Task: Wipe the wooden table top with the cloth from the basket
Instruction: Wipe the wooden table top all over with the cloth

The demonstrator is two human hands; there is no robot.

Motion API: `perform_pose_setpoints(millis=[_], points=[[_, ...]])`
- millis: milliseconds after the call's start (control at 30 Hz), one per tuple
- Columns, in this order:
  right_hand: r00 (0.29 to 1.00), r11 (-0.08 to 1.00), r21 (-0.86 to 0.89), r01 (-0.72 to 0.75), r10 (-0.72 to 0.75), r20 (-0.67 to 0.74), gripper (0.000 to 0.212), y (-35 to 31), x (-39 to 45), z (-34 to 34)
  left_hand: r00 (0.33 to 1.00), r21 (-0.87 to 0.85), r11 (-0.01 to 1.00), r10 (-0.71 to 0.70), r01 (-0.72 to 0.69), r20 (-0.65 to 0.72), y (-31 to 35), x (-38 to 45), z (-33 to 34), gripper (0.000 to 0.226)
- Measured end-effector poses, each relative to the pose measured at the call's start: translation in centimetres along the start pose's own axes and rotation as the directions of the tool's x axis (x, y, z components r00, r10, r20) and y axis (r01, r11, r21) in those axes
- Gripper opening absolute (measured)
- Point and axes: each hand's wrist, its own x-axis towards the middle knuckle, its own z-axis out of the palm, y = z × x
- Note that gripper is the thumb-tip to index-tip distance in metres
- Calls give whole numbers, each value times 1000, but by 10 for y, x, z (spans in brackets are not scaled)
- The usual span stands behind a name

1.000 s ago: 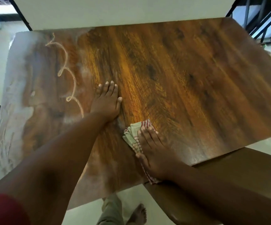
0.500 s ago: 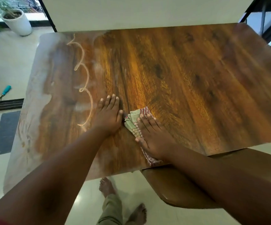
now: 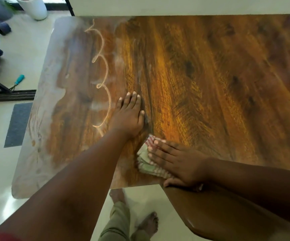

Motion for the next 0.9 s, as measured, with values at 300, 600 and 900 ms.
perform_pose_setpoints(millis=[300, 600, 900], points=[[996, 995, 41, 91, -90, -21, 74, -13, 35, -8, 1000, -9, 1000, -8, 8, 3, 2, -1, -4, 60], [984, 984, -4, 178, -178, -18, 64, 15, 2, -2, 1000, -32, 999, -5, 6, 17, 0, -2, -2, 60], [923, 921, -91, 378, -382, -35, 55, -11, 52, -9, 1000, -20, 1000, -1, 2, 18, 0, 1, 2, 63]])
